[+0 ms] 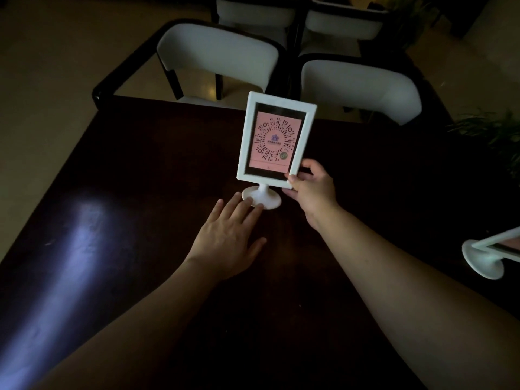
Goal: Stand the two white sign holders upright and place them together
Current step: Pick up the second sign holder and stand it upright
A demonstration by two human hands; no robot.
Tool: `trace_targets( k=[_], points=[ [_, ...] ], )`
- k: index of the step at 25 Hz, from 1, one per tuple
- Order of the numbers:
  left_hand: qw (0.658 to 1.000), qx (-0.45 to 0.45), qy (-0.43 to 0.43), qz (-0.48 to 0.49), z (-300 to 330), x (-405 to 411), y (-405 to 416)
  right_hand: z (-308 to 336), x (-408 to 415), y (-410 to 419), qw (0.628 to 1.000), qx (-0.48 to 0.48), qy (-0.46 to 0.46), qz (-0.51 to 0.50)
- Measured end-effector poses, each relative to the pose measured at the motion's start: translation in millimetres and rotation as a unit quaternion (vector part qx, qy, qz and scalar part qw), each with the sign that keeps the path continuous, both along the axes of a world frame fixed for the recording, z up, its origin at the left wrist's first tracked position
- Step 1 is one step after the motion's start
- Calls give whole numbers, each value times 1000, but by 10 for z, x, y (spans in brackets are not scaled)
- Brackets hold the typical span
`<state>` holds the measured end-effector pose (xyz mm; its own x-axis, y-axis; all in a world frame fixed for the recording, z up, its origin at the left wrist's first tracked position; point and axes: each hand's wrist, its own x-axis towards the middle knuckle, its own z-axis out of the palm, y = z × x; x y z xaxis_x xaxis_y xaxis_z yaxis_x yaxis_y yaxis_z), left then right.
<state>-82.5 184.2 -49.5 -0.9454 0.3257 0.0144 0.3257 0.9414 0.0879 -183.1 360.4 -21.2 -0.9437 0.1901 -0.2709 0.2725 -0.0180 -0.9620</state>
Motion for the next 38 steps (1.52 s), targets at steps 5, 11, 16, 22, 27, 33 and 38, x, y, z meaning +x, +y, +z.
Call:
trace_targets(
  k=[5,11,16,22,27,33,38],
  points=[
    [1000,11,-24,16,-128,68,-48,-74,117,-37,999,-31,30,22],
    [999,17,-35,14,-210,111,-38,-201,277,-68,996,-66,59,31],
    [999,21,-34,16,-252,114,-24,-210,334,-40,996,-41,77,24],
    [998,23,-36,50,-242,81,-17,-332,635,61,972,215,81,43],
    [997,-7,-49,67,-202,25,-16,-467,939,42,845,449,160,241],
    [996,-35,-62,47,-214,-46,-53,-483,862,-63,765,528,93,356],
    [997,-16,-63,42,-272,-42,-89,-480,826,-85,764,524,76,368]
  ],
)
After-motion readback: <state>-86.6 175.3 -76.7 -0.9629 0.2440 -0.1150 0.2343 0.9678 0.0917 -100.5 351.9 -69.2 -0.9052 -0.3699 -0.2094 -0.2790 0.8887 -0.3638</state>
